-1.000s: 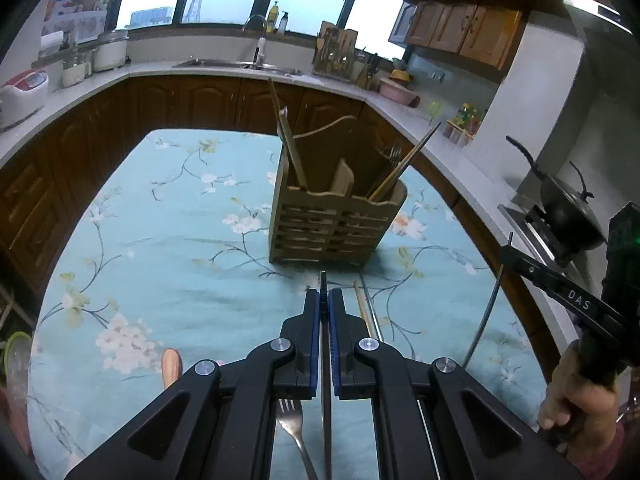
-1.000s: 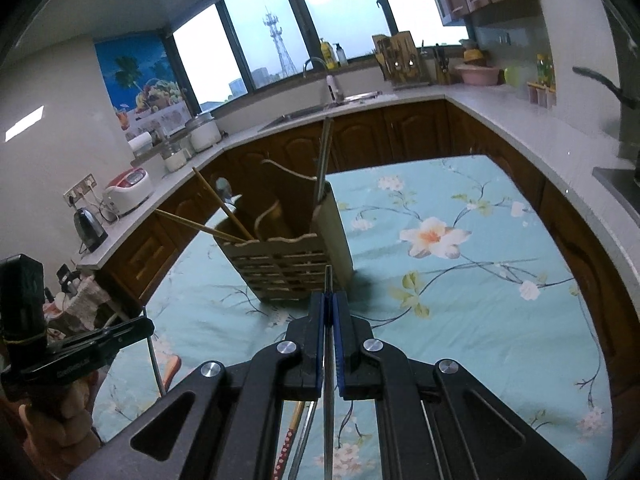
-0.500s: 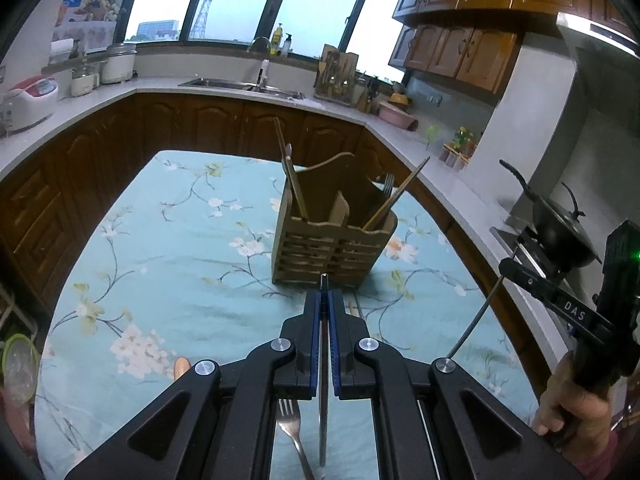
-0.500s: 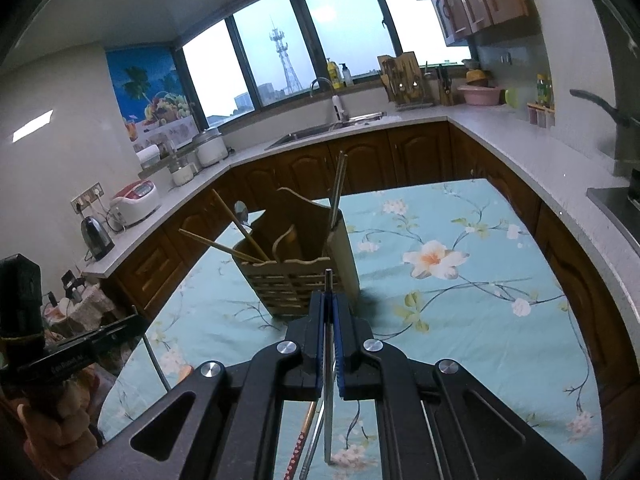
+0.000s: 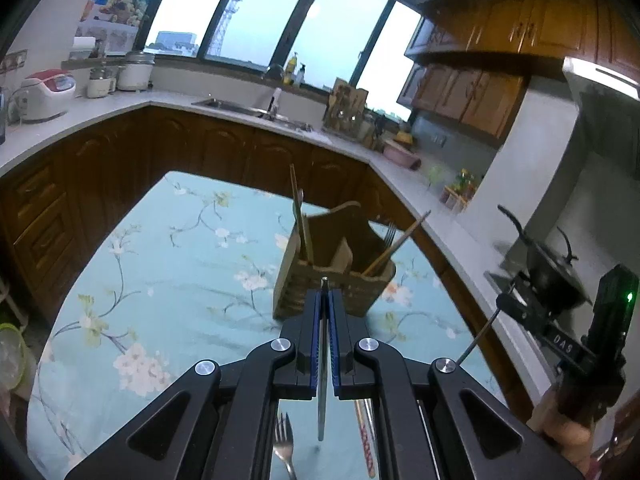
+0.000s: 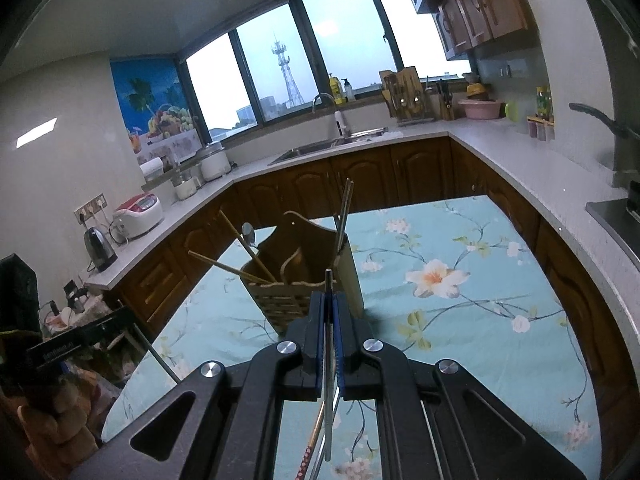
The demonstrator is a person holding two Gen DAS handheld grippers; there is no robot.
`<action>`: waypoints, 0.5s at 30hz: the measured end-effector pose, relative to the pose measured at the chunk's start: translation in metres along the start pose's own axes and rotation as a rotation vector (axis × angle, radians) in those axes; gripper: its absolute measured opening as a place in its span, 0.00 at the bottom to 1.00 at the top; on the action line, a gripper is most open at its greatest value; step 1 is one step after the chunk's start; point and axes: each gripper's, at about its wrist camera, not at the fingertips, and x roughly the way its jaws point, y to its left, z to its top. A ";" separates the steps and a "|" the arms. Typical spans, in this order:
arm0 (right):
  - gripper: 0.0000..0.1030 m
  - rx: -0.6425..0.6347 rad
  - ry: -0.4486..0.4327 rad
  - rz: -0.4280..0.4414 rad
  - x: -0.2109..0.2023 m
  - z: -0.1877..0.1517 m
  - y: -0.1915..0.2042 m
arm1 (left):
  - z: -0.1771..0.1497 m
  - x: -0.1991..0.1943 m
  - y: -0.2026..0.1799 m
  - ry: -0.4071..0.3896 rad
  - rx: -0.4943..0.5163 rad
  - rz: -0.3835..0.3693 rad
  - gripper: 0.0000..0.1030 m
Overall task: Organize utensils
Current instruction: 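Lift both metal chopsticks upright and carry them over the caddy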
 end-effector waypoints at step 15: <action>0.04 -0.029 -0.098 0.019 0.004 0.038 0.009 | 0.034 0.001 -0.005 -0.147 0.000 -0.039 0.03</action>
